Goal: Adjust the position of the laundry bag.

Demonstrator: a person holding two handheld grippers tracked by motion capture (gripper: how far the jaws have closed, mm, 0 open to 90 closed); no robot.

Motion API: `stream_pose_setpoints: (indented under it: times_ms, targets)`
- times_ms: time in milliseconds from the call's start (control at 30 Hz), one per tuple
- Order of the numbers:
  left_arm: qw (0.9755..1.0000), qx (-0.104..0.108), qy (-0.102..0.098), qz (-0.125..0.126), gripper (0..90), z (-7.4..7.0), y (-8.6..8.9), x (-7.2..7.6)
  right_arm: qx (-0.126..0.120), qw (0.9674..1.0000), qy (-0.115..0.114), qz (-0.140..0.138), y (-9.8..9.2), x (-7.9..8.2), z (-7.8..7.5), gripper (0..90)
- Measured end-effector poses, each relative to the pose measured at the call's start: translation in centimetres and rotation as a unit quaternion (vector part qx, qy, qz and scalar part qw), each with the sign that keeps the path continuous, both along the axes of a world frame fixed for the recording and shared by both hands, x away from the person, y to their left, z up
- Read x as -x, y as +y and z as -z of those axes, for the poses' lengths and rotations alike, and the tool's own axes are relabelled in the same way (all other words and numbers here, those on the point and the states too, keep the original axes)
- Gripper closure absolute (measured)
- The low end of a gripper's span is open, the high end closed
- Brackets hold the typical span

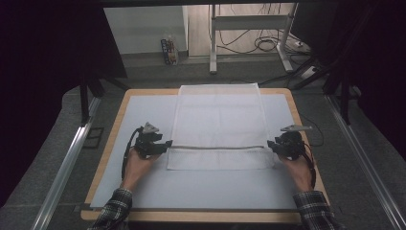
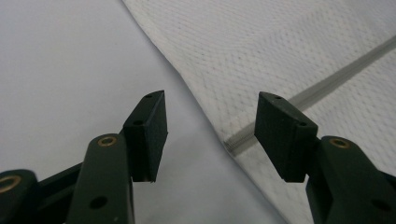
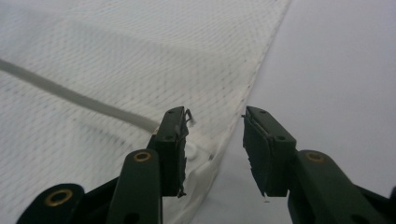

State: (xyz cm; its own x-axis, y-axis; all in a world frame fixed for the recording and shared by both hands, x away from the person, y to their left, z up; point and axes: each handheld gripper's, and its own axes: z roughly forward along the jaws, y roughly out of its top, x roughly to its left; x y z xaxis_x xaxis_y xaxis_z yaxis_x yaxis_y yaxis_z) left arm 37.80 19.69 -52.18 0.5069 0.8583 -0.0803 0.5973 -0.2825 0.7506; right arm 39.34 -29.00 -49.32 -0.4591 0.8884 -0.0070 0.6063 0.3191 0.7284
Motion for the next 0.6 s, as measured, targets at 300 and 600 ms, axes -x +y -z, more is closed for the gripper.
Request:
stream_pose_setpoints:
  times_ms: [300, 600]
  targets:
    - [0.9999, -0.006, 0.004, -0.013, 46.4, 0.9, -0.7, -2.3, 0.007, 0.9999, 0.012, 0.009, 0.2, -2.4, 0.8, 58.4]
    - [0.9997, -0.018, 0.008, -0.012, 48.9, 1.6, -1.9, -2.8, 0.011, 0.9998, 0.017, 0.008, 0.9, -3.3, 1.8, 54.5]
